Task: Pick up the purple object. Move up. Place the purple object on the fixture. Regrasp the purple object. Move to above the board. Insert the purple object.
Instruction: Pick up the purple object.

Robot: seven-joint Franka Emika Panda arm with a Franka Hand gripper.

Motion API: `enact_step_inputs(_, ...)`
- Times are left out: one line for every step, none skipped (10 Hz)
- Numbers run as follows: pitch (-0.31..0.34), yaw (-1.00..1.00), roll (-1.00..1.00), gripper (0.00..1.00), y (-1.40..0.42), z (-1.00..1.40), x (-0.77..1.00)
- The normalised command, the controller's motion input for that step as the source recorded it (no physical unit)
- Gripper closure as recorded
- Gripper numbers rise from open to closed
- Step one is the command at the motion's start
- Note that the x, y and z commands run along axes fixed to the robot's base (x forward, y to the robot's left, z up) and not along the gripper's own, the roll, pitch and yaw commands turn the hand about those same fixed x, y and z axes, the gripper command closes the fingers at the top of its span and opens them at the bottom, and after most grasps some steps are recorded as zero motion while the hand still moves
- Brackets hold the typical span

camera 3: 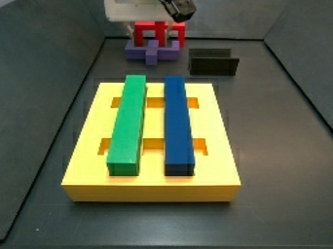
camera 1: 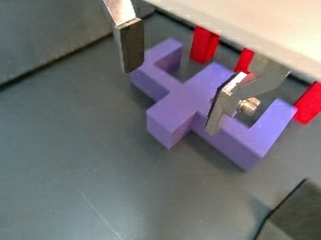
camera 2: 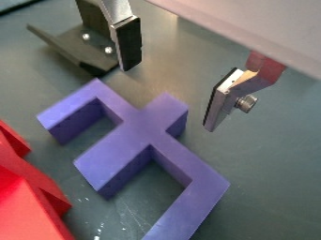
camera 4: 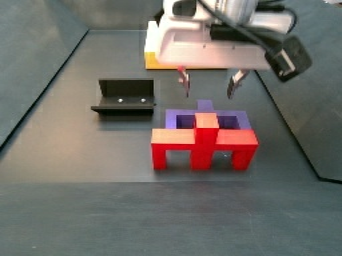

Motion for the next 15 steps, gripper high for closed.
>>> enact_step_inputs(-0.161, -0.12, -0.04, 0.00, 0.00, -0.47, 0.00)
enact_step_inputs(-0.153, -0.04, -0.07, 0.00, 0.00, -0.37, 0.00)
enact_step_inputs(-0.127, -0.08, -0.01, 0.00, 0.00, -0.38, 0.00)
enact_step_inputs(-0.114, -0.06, -0.03, 0.00, 0.00, -0.33, 0.00)
enact_step_inputs(-0.067, -0.03, 0.00, 0.00, 0.00, -0.19, -0.01)
enact_step_inputs(-0.011, -0.04, 0.00, 0.00, 0.00, -0.11, 0.00)
enact_step_inputs(0.000, 0.00, 0.00, 0.00, 0.00, 0.00, 0.00)
enact_step_inputs(0.000, 0.00, 0.00, 1.00, 0.00, 0.00, 0.00)
enact_step_inputs(0.000, 0.00, 0.00, 1.00, 0.00, 0.00, 0.00)
enact_step_inputs(0.000, 0.00, 0.00, 1.00, 0.00, 0.00, 0.00)
enact_step_inputs(0.000, 0.00, 0.00, 1.00, 0.00, 0.00, 0.00)
enact_step_inputs(0.000, 0.00, 0.00, 1.00, 0.00, 0.00, 0.00)
enact_step_inputs(0.000, 0.00, 0.00, 1.00, 0.00, 0.00, 0.00)
enact_step_inputs(0.000, 0.00, 0.00, 1.00, 0.00, 0.00, 0.00)
enact_step_inputs(0.000, 0.00, 0.00, 1.00, 0.00, 0.00, 0.00)
